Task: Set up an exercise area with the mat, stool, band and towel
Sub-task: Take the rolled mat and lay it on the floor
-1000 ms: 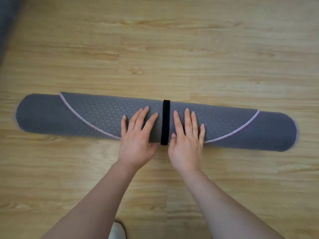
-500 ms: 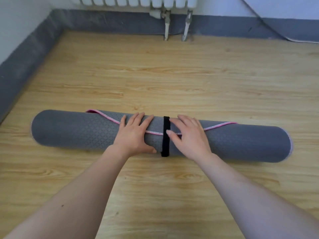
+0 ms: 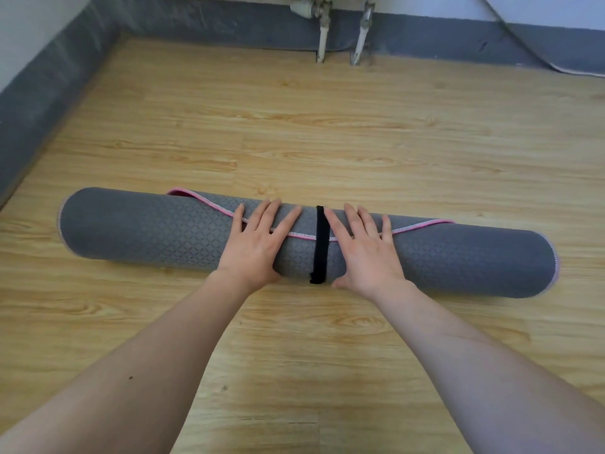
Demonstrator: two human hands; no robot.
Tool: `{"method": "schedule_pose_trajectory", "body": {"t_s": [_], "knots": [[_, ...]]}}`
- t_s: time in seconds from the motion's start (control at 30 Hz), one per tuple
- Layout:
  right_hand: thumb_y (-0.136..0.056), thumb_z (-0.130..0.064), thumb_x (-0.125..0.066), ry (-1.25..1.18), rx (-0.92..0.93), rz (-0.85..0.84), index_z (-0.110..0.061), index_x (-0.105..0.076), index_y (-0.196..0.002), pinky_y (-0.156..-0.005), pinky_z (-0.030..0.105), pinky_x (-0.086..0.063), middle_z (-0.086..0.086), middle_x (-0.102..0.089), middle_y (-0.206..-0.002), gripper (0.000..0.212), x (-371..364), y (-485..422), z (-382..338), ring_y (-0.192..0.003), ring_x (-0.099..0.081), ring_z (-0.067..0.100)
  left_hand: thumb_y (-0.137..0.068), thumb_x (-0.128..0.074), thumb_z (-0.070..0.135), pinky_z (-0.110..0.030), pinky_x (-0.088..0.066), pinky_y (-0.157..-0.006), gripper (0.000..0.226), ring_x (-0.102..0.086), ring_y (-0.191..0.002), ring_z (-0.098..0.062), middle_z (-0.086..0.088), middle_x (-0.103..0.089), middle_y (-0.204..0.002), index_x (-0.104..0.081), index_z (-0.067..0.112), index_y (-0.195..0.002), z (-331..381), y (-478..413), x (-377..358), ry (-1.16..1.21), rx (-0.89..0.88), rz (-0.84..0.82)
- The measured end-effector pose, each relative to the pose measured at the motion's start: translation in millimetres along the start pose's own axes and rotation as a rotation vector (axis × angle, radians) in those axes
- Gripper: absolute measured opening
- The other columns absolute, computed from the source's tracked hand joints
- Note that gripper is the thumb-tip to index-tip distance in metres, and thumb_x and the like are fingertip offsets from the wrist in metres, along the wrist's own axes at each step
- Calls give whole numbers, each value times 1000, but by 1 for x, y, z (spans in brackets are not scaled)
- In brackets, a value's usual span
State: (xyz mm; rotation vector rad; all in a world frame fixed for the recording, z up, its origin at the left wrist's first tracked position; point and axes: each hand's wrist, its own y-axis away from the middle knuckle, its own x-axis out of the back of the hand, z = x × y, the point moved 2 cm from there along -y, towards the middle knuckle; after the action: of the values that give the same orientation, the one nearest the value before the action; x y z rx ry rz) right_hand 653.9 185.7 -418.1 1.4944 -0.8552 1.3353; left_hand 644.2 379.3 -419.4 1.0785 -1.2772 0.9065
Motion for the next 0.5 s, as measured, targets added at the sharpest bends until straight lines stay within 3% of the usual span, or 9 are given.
{"method": "schedule_pose_trajectory", "body": {"t_s": [0.07, 0.2, 0.33, 0.5], "knots": [[-68, -45, -81, 62, -9, 34, -28, 12, -153, -118, 57, -6, 13, -13, -158, 127, -4, 0, -4, -147, -12, 31, -70, -74, 52, -54, 1, -117, 122, -1, -148, -26, -10, -4, -159, 17, 32, -149, 0, 2, -2, -29, -14, 22], [-67, -28, -79, 84, -3, 91, -22, -14, -152, -118, 48, -17, 13, -39, -142, 107, -2, -5, -6, -130, -37, 31, -75, -70, 45, -53, -2, -117, 111, -6, -146, -27, -11, -10, -157, 11, 30, -150, 1, 2, 0, -41, -16, 22], [-68, -16, -74, 0, -9, 144, -23, -32, -145, -101, 37, -37, 6, -56, -124, 88, 2, -11, -3, -111, -49, 29, -76, -70, 39, -52, -3, -117, 104, -12, -145, -27, -12, -17, -155, 2, 29, -151, 2, 3, 4, -33, -32, 41], [-58, -25, -84, -138, -20, -119, -30, -35, -144, -74, 31, -39, 2, -63, -115, 99, 24, -19, 7, -106, -50, 26, -67, -73, 53, -52, -3, -116, 110, -18, -142, -23, -8, -23, -152, -5, 30, -150, -4, 10, 10, 34, -74, 62]]}}
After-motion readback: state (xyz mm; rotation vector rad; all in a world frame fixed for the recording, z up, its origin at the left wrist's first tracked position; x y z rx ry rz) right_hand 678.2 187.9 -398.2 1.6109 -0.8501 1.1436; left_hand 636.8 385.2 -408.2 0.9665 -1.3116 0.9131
